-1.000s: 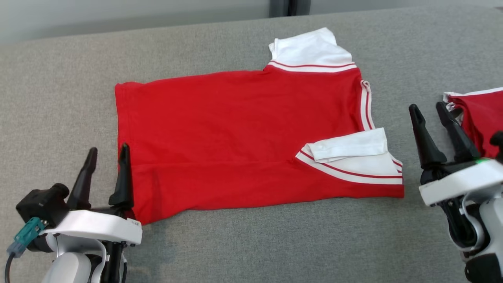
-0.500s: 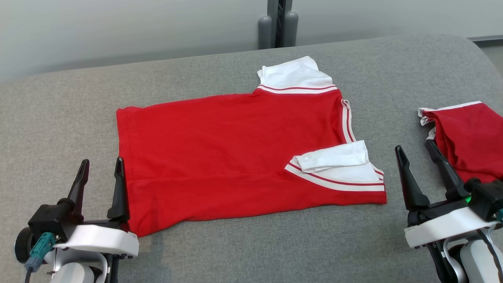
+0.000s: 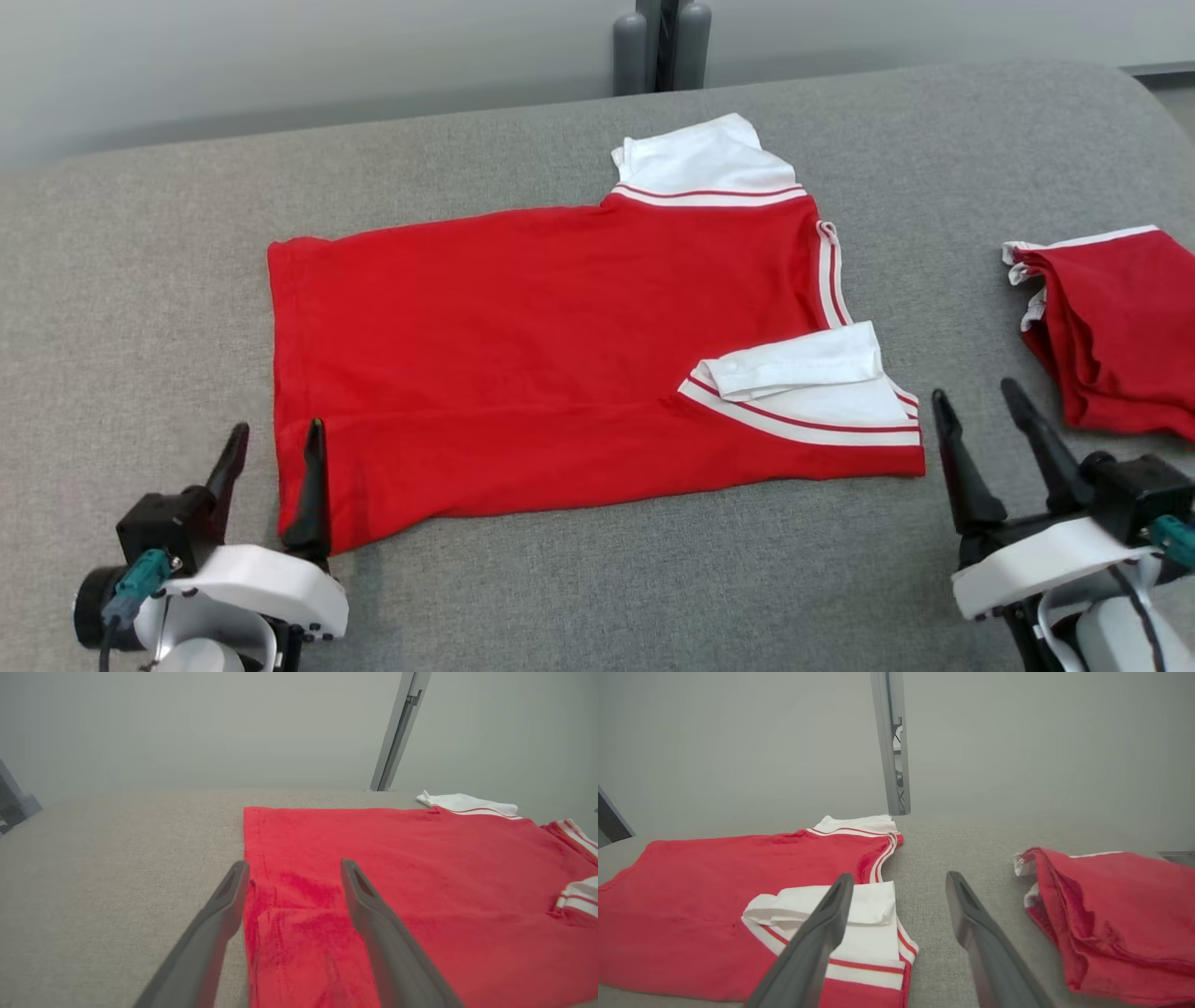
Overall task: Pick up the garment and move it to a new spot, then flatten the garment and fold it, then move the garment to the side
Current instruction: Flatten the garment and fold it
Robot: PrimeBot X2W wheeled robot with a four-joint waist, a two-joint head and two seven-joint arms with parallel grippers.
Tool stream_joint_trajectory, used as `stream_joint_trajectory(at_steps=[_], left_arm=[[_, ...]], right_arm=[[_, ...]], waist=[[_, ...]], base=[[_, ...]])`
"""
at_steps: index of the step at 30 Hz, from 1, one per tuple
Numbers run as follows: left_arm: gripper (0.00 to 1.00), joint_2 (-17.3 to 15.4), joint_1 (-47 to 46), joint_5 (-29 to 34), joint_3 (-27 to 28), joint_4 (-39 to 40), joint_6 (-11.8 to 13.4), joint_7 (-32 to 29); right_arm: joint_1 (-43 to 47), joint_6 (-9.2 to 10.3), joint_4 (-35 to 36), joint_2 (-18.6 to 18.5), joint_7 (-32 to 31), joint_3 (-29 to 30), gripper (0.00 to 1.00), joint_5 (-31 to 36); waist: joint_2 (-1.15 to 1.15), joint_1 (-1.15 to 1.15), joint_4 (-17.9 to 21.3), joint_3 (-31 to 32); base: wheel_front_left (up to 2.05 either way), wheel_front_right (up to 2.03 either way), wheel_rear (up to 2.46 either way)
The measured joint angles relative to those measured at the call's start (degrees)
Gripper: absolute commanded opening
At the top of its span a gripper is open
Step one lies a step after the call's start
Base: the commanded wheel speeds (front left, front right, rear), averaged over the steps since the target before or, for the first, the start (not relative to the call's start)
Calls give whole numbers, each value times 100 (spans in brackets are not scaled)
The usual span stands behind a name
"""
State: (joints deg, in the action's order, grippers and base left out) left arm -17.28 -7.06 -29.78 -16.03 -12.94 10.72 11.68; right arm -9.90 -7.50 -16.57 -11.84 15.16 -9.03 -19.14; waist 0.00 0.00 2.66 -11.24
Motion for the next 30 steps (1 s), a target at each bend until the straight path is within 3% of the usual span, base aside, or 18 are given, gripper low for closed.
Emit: stream_joint_trajectory(at_steps=[10,15,16,17,18,19,23,30], left_arm=[[100,307,101,-409,-2,-1024,-268,46],[100,360,-34,-670,12,-1326,-556,-88],[49,369,-58,-739,10,-1370,-626,-165],[1,369,-86,-824,15,-1407,-700,-233],[0,349,-125,-870,15,-1454,-743,-315],[0,330,-158,-884,14,-1492,-791,-363],[0,286,-195,-978,3,-1489,-918,-524],[0,25,-64,-985,0,-1080,-899,-809]], right_arm=[[-233,0,-1026,179,0,-279,100,-182],[-431,0,-1613,198,0,-510,100,-383],[-492,0,-1727,198,-8,-580,80,-443],[-560,0,-1813,192,-36,-647,48,-520],[-627,0,-1891,181,-36,-713,32,-573],[-684,0,-1956,172,-52,-786,0,-636],[-743,-1,-2012,129,-51,-1021,0,-907],[-507,0,-1543,-114,-49,-1152,0,-1221]], waist=[[0,0,-60,-336],[0,0,-87,-375],[0,0,-89,-376],[0,0,-90,-376],[0,0,-91,-374],[0,0,-90,-371],[0,0,-107,-351],[0,0,-135,-277]], base=[[0,0,0],[0,0,0],[0,0,0],[0,0,0],[0,0,0],[0,0,0],[0,0,0],[0,0,0]])
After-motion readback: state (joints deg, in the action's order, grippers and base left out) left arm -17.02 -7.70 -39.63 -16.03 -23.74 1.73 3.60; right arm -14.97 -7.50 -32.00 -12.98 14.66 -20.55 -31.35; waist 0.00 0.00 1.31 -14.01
